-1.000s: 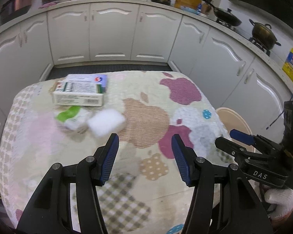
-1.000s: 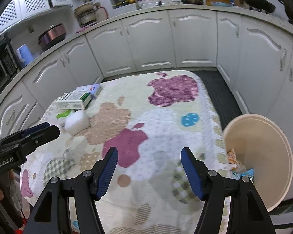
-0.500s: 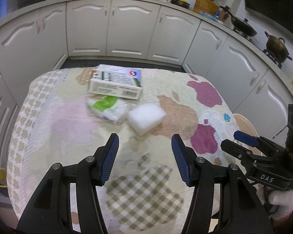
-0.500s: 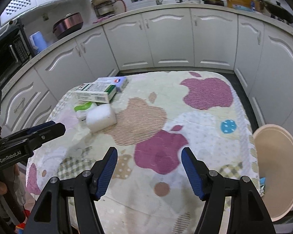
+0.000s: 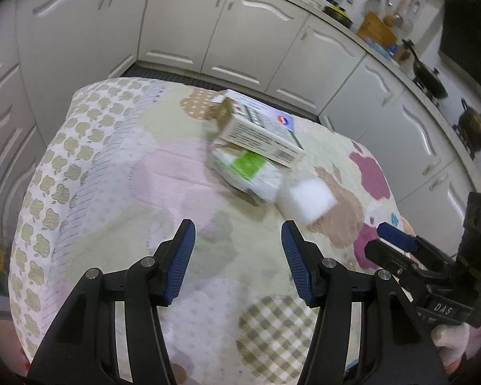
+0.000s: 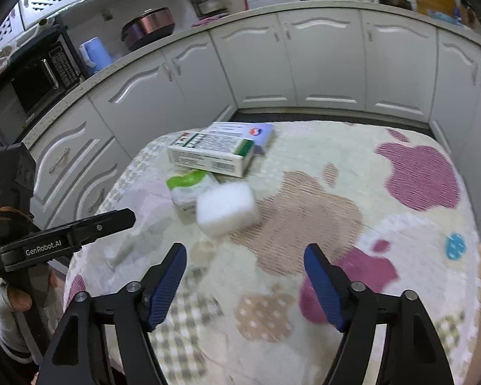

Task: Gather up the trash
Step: 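Move both tools back over the table toward the sponge and wipe pack, then grasp the green-white wipe pack with the left tool while the right tool grasps the white sponge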

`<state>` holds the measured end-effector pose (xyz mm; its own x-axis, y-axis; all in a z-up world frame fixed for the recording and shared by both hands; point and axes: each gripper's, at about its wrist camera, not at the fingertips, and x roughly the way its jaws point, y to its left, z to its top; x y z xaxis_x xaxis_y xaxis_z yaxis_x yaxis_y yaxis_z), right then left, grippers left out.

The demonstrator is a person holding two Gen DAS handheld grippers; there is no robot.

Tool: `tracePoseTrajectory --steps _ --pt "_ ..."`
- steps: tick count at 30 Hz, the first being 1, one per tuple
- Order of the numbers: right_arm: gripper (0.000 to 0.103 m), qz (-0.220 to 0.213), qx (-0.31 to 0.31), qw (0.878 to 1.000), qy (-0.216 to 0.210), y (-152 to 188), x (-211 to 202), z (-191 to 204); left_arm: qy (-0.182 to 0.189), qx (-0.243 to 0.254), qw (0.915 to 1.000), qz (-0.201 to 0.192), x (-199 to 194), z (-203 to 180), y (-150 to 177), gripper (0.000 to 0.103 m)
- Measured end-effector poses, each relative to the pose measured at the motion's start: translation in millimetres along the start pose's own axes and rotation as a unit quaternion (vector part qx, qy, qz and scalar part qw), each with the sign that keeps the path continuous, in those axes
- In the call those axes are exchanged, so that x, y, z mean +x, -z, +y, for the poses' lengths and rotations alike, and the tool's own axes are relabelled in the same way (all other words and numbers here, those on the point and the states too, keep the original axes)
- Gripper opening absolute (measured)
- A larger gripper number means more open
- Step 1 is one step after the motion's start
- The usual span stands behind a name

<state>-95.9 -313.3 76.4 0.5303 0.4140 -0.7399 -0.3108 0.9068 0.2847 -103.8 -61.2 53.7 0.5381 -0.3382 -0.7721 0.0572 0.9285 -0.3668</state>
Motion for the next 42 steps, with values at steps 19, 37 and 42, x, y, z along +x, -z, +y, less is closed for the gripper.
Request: tracePoseTrajectory --steps 19,37,42 --pt "0.045 0.009 -0.043 0.999 0.008 -17.8 49.1 4.6 0.037 -0.05 0.9977 0.027 51.9 7.8 -34.2 0.055" --pt "0.045 -0.01 -0.029 1.0 0.007 19.9 -9.3 -6.3 0.073 -0.034 0.9965 0.024 41.4 9.1 -19.0 0.012" --pt "0.045 -0.012 -0.04 0.999 0.012 35.9 -22.2 -1.8 0.087 -0.01 0.9958 0.028 14.1 -0.7 6.1 0.012"
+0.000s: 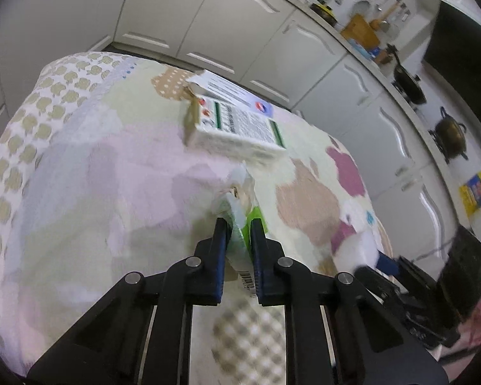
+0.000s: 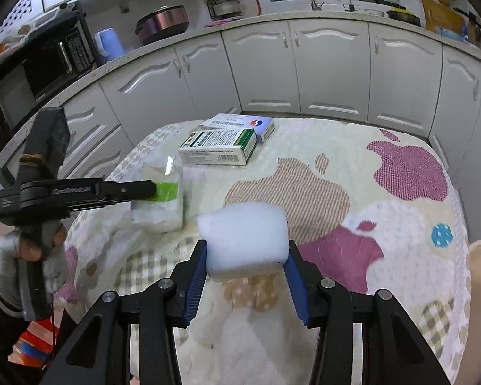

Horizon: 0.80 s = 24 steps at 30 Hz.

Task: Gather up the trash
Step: 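Grasp the green-white wipe pack with the left tool while the right tool grasps the white sponge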

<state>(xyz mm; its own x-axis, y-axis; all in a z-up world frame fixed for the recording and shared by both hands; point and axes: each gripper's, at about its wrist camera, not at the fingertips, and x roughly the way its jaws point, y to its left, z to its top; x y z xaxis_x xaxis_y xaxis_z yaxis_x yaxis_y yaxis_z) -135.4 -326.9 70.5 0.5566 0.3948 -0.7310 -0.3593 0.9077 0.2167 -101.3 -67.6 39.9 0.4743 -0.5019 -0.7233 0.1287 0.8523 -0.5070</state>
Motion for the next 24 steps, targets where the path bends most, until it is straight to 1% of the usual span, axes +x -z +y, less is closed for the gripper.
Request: tracePoseTrajectory --steps 4,6,8,10,11,15,16,17,19,21,23,24 --pt "0.045 0.009 -0.003 1.0 0.009 12.6 -6.3 0.6 0.004 0.019 0.9998 0.007 -7.8 -15.6 17.2 0.012" --pt "0.046 0.021 0.0 1.0 0.011 18.6 -4.7 -0.4 0.004 0.027 0.9996 0.01 -7.9 -20.8 22.0 0.012" --pt "0.049 0.034 0.003 0.999 0.011 22.7 -0.2 -2.1 -0.006 0.031 0.9995 0.007 -7.8 -23.1 24.5 0.012" --pt "0.054 0.045 0.005 0.999 0.015 25.7 5.2 -2.6 -0.008 0.025 0.9996 0.009 -6.0 -21.0 25.2 0.012" --pt "0.055 0.049 0.006 0.999 0.015 26.7 7.4 -2.3 -0.012 0.026 0.9995 0.012 -4.5 -20.7 25.8 0.012" --pt "0.059 0.047 -0.002 0.999 0.02 25.1 7.9 0.9 -0.025 0.032 0.9989 0.022 1.0 -19.3 28.0 0.013" --pt "0.062 0.045 -0.004 0.999 0.021 23.9 7.6 1.8 -0.025 0.031 0.9989 0.026 3.3 -19.4 28.3 0.018" --pt "0.063 0.042 -0.006 0.999 0.022 22.7 7.0 2.5 -0.024 0.03 0.9989 0.028 5.5 -19.7 28.6 0.028" --pt "0.065 0.04 -0.008 0.999 0.023 21.0 7.5 3.1 -0.022 0.028 0.9986 0.04 13.0 -19.7 29.7 0.042" --pt "0.065 0.044 -0.006 0.999 0.022 20.5 10.4 3.0 -0.025 0.028 0.9982 0.046 19.1 -19.7 31.4 0.042" --pt "0.063 0.049 -0.002 0.999 0.018 21.6 13.8 2.2 -0.029 0.036 0.9982 0.039 21.2 -21.9 32.9 0.041" --pt "0.052 0.049 0.001 0.999 0.018 22.3 14.4 1.5 -0.032 0.039 0.998 0.038 21.7 -23.0 33.1 0.041"
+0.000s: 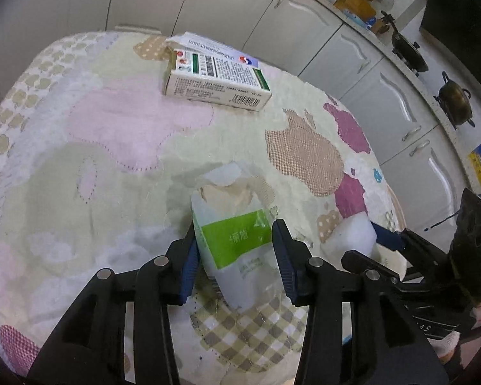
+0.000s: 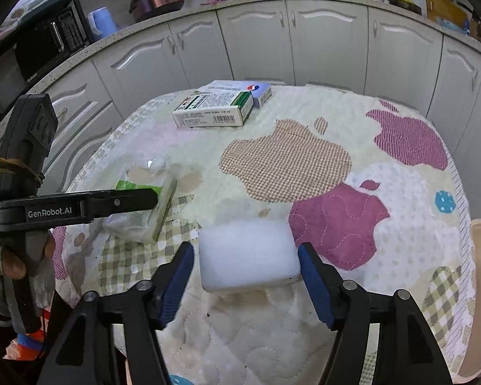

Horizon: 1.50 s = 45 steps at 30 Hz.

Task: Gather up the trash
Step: 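Grasp the green-white wipe pack with the left tool while the right tool grasps the white sponge, then carry the wipe pack and sponge over the beige bin and release both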

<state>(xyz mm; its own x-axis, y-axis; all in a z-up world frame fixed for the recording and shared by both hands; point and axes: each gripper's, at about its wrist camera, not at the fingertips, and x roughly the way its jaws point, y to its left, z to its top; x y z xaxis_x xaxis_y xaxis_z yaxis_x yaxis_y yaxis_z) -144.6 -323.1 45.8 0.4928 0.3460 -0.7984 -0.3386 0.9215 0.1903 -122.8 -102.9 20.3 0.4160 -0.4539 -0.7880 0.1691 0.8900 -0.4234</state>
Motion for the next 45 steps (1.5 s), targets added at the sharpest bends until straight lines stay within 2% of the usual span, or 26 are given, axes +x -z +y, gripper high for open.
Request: tracePoseTrajectory --steps 1,2,5,11,17,31,45 --pt "0.051 -0.001 0.003 1.0 0.0 0.7 0.0 -1.1 -0.002 0.003 1.0 -0.001 -0.1 -1.3 0.3 0.035" --pt "0.048 -0.004 0.006 1.0 -0.003 1.3 -1.5 -2.2 -0.002 0.008 1.0 0.001 -0.4 -3.1 0.7 0.018" --pt "0.045 -0.015 0.008 1.0 -0.009 2.5 -10.7 -4.1 0.002 0.022 0.9997 0.001 -3.8 -10.3 1.6 0.014" --pt "0.045 -0.047 0.014 0.999 -0.013 3.1 -37.8 -8.1 0.026 0.053 0.9981 -0.019 -19.5 -40.2 -1.9 0.012" --pt "0.045 -0.073 0.022 0.997 0.005 6.7 -65.8 -19.8 0.043 0.078 0.9956 -0.027 -23.2 -74.5 -6.6 0.012" --pt "0.045 -0.108 0.077 0.988 0.074 34.8 -123.1 -87.8 0.076 0.156 0.9847 -0.021 2.7 -176.8 -11.0 0.012" --pt "0.045 -0.123 0.134 0.978 0.102 59.7 -149.5 -142.0 0.101 0.186 0.9774 0.002 33.0 -230.1 -14.9 0.012"
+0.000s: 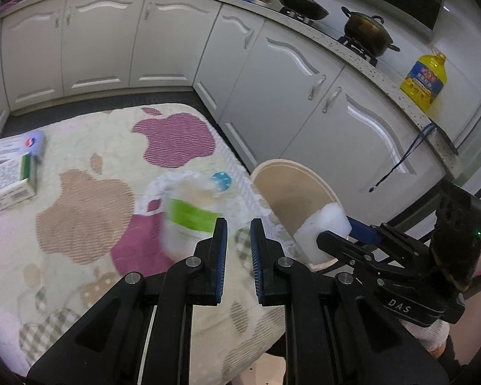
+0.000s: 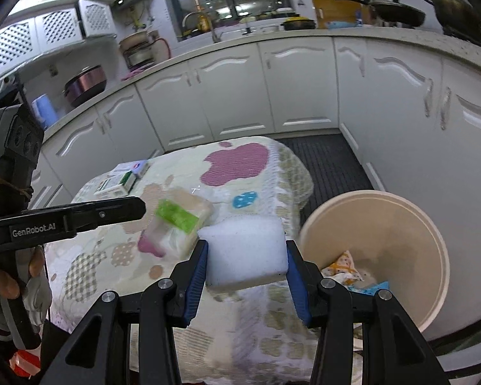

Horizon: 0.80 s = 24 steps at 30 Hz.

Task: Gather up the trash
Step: 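Carry the wipe pack and sponge over the beige bin and release both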

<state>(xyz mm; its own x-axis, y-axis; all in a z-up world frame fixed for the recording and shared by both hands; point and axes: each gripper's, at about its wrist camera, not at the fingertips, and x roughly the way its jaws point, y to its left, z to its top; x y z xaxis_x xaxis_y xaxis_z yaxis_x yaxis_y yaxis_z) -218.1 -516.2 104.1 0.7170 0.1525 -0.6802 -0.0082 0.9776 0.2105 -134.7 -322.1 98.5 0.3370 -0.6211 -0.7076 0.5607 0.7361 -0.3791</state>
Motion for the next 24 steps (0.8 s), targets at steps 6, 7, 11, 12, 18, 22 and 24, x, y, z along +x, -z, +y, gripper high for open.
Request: tracePoseTrajectory --steps 6,7,11,12,18,22,24 --pt "0.045 -0.002 0.02 1.0 0.01 2.7 -4.9 -22.0 0.008 0.0 0.9999 0.007 14.9 -6.3 -5.8 0.011" --pt "0.045 -0.002 0.023 1.0 0.01 3.9 -5.7 -24.4 0.007 0.0 0.9999 0.009 15.5 -4.6 -5.9 0.012" --pt "0.045 -0.001 0.033 0.999 0.007 8.0 -5.8 -31.8 -0.013 -0.002 0.9998 0.017 18.1 8.8 -4.0 0.019" --pt "0.045 0.0 0.038 0.999 0.003 9.1 -4.8 -33.9 -0.021 -0.004 0.9995 0.022 20.1 14.0 -3.1 0.027" --pt "0.045 0.006 0.042 0.999 -0.006 11.0 2.2 -33.0 -0.048 -0.045 0.9968 0.046 44.7 50.0 2.4 0.056" --pt "0.045 0.008 0.036 0.999 -0.008 9.9 3.0 -29.9 -0.05 -0.047 0.9952 0.071 70.8 57.9 3.6 0.055" --pt "0.045 0.007 0.037 0.999 -0.006 9.9 2.0 -31.2 -0.052 -0.042 0.9956 0.066 74.3 56.8 5.2 0.041"
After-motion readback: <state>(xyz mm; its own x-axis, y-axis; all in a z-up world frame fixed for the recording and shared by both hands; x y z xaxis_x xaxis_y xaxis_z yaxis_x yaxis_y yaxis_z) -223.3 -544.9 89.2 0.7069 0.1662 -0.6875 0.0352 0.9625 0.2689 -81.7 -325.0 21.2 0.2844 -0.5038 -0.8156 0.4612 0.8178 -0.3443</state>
